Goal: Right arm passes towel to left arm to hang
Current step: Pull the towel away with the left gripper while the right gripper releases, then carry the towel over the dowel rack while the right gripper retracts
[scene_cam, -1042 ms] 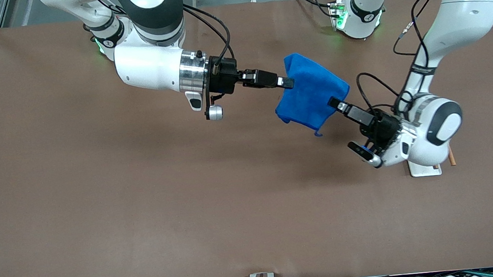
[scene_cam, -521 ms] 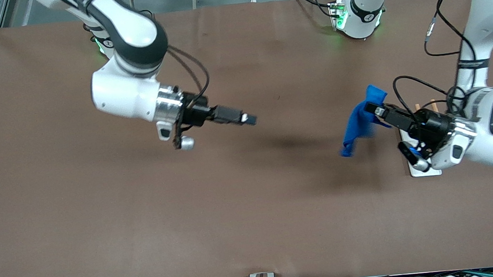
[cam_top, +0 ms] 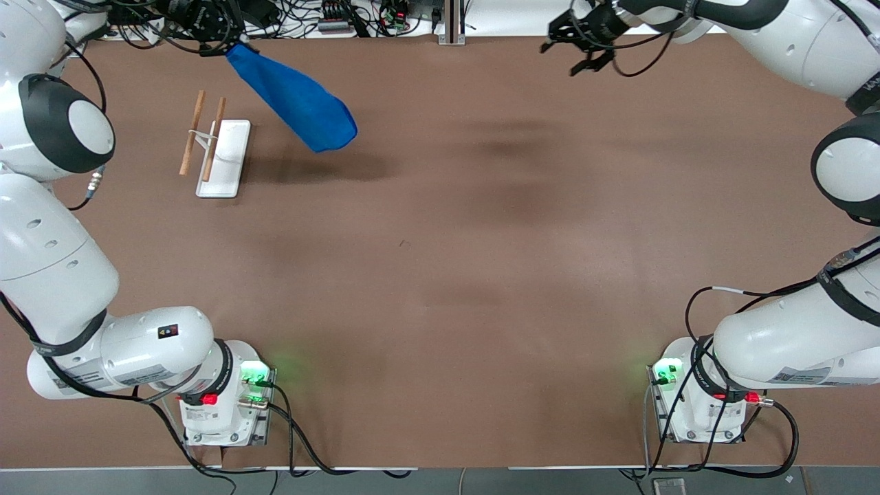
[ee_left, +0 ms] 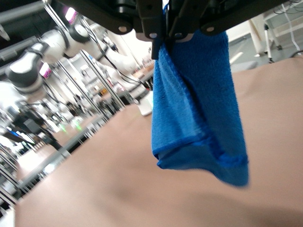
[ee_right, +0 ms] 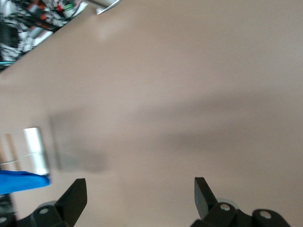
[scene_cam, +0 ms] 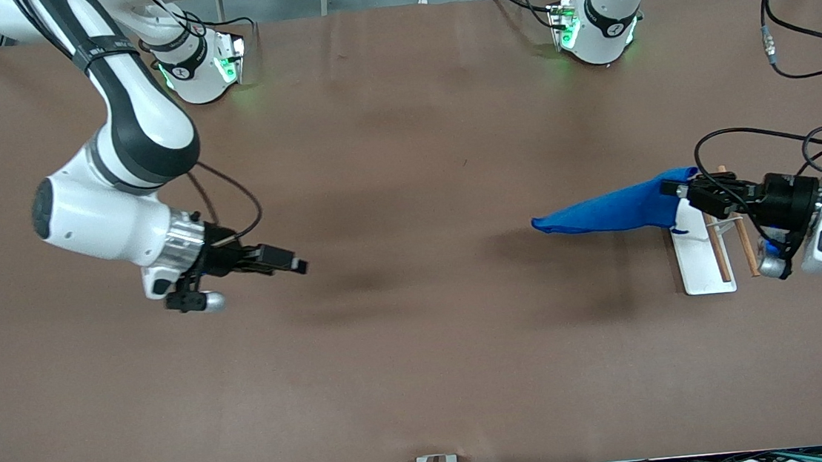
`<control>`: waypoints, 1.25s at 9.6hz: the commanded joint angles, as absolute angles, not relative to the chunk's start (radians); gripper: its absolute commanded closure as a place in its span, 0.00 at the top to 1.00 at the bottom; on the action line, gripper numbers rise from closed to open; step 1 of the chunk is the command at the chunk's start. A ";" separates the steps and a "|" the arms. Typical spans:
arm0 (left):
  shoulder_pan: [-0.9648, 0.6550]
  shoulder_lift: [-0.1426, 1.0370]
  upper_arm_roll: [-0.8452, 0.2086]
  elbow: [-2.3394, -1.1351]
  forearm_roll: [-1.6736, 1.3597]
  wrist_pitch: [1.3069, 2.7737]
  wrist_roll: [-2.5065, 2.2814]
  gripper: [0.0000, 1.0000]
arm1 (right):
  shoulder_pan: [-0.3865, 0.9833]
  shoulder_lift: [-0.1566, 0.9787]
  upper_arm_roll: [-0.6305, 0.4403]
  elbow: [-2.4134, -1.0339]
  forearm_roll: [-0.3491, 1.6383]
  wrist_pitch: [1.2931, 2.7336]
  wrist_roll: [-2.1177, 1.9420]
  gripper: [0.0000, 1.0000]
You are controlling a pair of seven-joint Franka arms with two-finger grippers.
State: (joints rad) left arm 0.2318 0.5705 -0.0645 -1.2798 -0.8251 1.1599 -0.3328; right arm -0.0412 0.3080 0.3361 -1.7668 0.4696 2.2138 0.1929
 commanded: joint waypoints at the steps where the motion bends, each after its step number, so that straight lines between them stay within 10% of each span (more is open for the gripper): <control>1: 0.204 0.525 -0.057 -1.287 -0.599 1.228 -0.333 0.00 | -0.035 0.206 0.221 -1.807 0.297 2.139 0.210 1.00; 6: 0.071 0.420 -0.066 -1.322 -0.115 1.440 -0.347 0.00 | -0.038 0.031 -0.033 -1.795 0.051 1.939 0.187 1.00; 12: 0.028 0.289 -0.075 -1.625 0.119 1.708 -0.511 0.00 | -0.081 -0.078 -0.063 -1.498 0.024 1.441 0.181 1.00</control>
State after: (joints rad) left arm 0.0261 0.3598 -0.0737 -1.4621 0.0818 1.6136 -0.4966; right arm -0.0661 -0.0900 -0.0687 -1.5971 0.0346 1.5273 0.1802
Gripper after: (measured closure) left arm 0.978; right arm 0.000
